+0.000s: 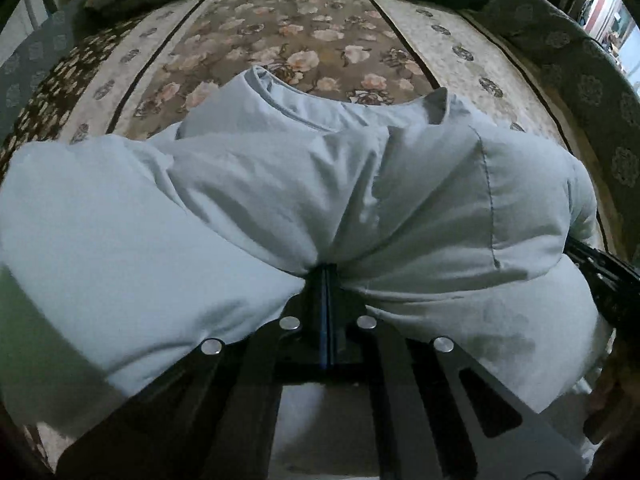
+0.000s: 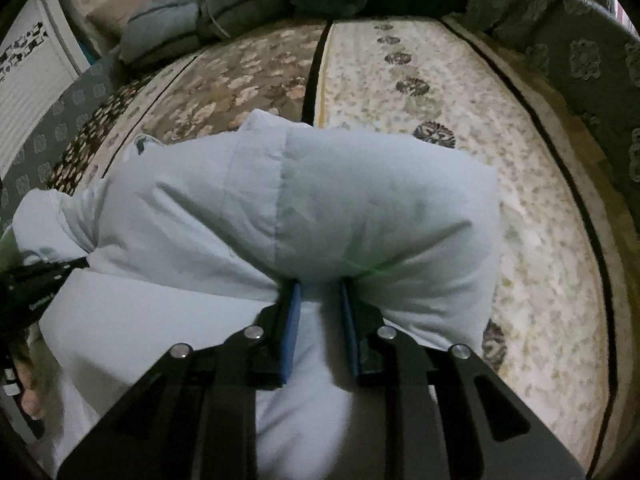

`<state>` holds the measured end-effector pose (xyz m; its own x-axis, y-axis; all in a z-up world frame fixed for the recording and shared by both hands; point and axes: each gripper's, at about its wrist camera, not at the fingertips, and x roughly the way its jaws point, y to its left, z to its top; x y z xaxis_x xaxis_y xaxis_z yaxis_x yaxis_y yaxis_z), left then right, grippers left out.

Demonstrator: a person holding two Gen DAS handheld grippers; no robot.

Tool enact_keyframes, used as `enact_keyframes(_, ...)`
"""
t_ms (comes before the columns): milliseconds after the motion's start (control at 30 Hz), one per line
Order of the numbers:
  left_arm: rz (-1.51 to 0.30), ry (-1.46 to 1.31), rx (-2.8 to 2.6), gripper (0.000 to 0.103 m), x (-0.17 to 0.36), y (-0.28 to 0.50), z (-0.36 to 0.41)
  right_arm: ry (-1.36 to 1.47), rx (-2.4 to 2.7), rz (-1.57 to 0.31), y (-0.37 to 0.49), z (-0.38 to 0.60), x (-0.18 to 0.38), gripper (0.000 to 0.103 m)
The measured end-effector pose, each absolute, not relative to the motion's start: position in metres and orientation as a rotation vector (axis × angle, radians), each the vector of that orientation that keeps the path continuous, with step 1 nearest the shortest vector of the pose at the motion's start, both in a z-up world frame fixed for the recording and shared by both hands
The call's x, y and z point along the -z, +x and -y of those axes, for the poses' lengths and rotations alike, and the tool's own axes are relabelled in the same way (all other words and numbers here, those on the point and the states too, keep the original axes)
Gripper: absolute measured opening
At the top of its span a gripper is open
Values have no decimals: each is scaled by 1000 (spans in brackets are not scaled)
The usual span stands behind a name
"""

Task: Fold large clothes
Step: 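Fold the jacket hem up toward the collar with both tools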

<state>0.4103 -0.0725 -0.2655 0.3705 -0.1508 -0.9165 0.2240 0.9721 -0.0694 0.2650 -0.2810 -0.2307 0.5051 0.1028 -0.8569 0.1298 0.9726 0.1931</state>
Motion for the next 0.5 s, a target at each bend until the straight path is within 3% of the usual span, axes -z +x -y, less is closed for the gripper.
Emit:
enact_keyframes(300,-1207,23,247,2,275,427,73,255,26,-1057,275,281,232,19)
enact_keyframes(367,-1213,14,244,2,263,419,70,273,4,-1029,266,281,220,24)
enact_keyframes(500,-1149,49,212,2,223,398,53,266,-64,-924,246,271,181,24)
